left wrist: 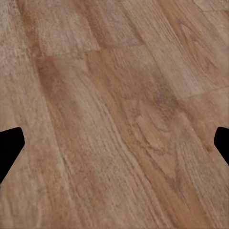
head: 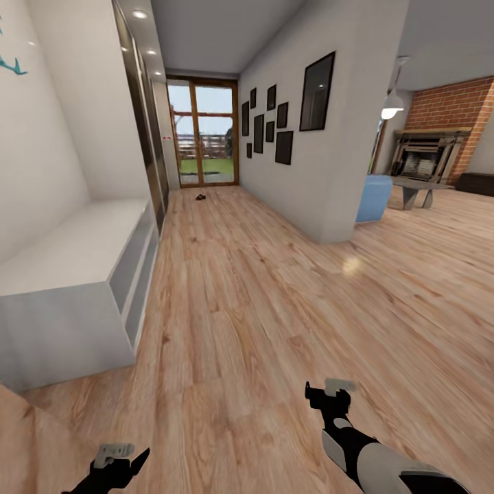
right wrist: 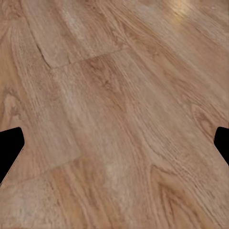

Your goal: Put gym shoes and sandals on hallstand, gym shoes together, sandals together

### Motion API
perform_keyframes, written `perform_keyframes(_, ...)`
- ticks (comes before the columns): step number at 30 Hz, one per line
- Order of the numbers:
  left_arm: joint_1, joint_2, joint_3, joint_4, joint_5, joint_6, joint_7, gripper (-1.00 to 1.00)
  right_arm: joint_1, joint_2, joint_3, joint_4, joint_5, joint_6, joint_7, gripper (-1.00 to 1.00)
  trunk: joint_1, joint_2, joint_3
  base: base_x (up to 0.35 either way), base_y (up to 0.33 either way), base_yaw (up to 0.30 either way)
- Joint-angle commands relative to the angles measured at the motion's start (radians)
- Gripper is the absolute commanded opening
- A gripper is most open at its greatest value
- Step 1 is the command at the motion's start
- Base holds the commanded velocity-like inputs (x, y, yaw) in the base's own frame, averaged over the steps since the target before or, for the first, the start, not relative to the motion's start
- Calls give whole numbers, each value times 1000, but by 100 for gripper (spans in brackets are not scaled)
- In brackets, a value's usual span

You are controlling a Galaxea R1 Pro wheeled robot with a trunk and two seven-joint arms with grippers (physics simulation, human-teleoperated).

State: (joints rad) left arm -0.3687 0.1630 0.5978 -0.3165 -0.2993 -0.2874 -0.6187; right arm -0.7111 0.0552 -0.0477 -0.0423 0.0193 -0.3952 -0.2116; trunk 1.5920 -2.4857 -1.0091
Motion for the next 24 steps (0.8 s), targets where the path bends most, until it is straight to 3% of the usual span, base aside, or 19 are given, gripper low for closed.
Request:
perform_keyframes(1, -1, 0, 8, 1, -11, -6, -4, 100, -1, 0, -4, 1, 2, -4, -2, 100, 0, 0, -1, 337, 0, 0)
perform_keyframes(24, -1, 0, 8, 1, -11, -6, -4, 100, 0, 1, -4, 1, 2, -4, -2, 100, 0, 0, -1, 346, 0, 0)
